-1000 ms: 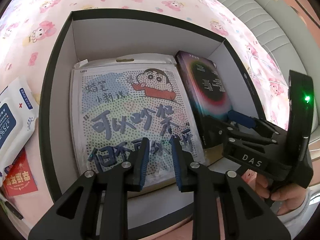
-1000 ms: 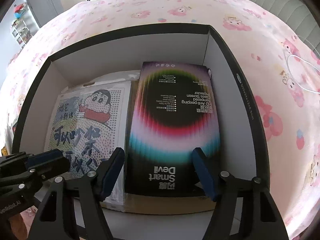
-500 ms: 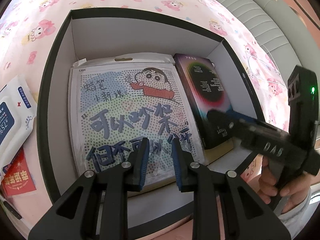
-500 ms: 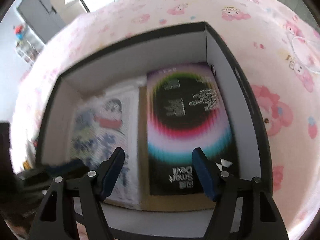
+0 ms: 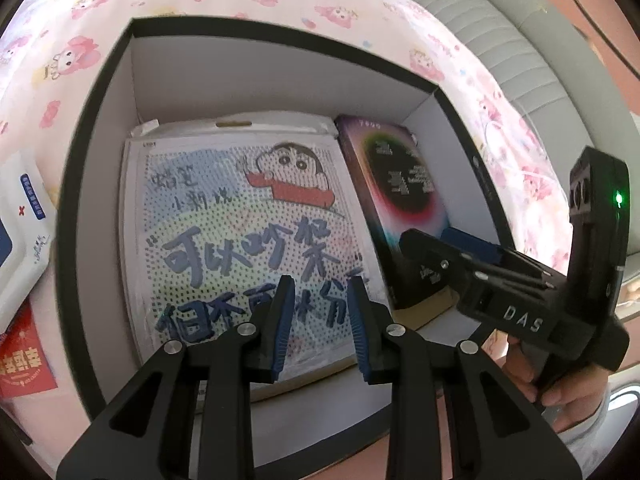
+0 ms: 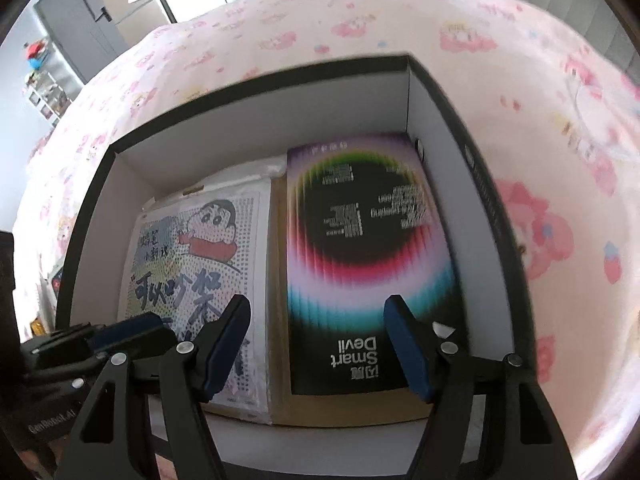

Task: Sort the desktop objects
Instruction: 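Open the left tool, release the Smart Devil box, and withdraw, then move the left tool to the white-strap smartwatch beside the item pile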

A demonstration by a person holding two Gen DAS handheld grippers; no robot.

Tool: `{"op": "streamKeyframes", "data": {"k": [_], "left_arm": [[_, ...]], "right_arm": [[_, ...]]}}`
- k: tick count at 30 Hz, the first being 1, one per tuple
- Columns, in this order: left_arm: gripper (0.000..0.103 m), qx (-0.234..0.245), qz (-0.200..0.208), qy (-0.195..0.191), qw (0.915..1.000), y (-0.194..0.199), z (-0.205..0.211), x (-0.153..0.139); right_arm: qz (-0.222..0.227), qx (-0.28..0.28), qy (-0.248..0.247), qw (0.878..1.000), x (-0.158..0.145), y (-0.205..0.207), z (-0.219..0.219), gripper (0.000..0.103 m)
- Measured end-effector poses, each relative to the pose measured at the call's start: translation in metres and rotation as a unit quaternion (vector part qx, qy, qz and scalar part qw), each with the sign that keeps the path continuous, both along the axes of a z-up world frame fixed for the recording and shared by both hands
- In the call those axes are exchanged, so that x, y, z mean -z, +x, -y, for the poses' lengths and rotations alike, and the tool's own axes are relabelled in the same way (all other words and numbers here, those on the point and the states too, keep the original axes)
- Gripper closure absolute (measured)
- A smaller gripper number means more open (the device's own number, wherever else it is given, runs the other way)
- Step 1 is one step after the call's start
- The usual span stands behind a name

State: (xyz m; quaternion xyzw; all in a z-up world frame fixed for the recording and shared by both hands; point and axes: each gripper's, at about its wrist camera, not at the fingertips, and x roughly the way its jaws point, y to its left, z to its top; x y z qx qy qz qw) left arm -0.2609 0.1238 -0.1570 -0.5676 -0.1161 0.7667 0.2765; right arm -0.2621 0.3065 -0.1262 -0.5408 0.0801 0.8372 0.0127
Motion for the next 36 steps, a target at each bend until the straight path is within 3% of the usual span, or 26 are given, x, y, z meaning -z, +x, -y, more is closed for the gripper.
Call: {"op": "streamKeyframes", "data": {"k": [5, 11, 18, 23, 29, 30, 36], "left_arm": [[0.069, -0.021, -0.042, -0.015, 0.9988, -0.001, 0.005, -0.011], [0.065, -0.041, -0.083, -0.022, 0.9954, 0.004, 0.011, -0.038], [0.063, -0.049, -0.125, -0.031, 0.9905, 0.046, 0.028, -0.075], [0.062, -0.049, -0.142, -0.041, 0.9878, 0.089, 0.056, -0.090], [0.062, -0.091, -0.130, -0.068, 0.9850, 0.127, 0.102, -0.100], [0.062, -0.101, -0.112, -0.083, 0.9850, 0.131, 0.112, -0.098], [0.063, -0.163, -0.082, -0.123, 0.9755, 0.140, 0.187, -0.097]], "right_arm": [[-0.024, -0.007, 0.028, 0.999, -0.011, 0.003, 0.011, 0.036], [-0.057, -0.017, 0.028, 0.998, -0.029, 0.017, 0.023, 0.036], [-0.107, -0.035, 0.007, 0.994, -0.068, 0.049, 0.045, 0.036], [-0.124, -0.058, -0.013, 0.991, -0.084, 0.094, 0.065, 0.036], [-0.153, -0.114, -0.027, 0.981, -0.104, 0.120, 0.111, 0.036], [-0.155, -0.127, -0.032, 0.979, -0.105, 0.120, 0.120, 0.036], [-0.144, -0.192, -0.071, 0.968, -0.095, 0.107, 0.197, 0.038]]}}
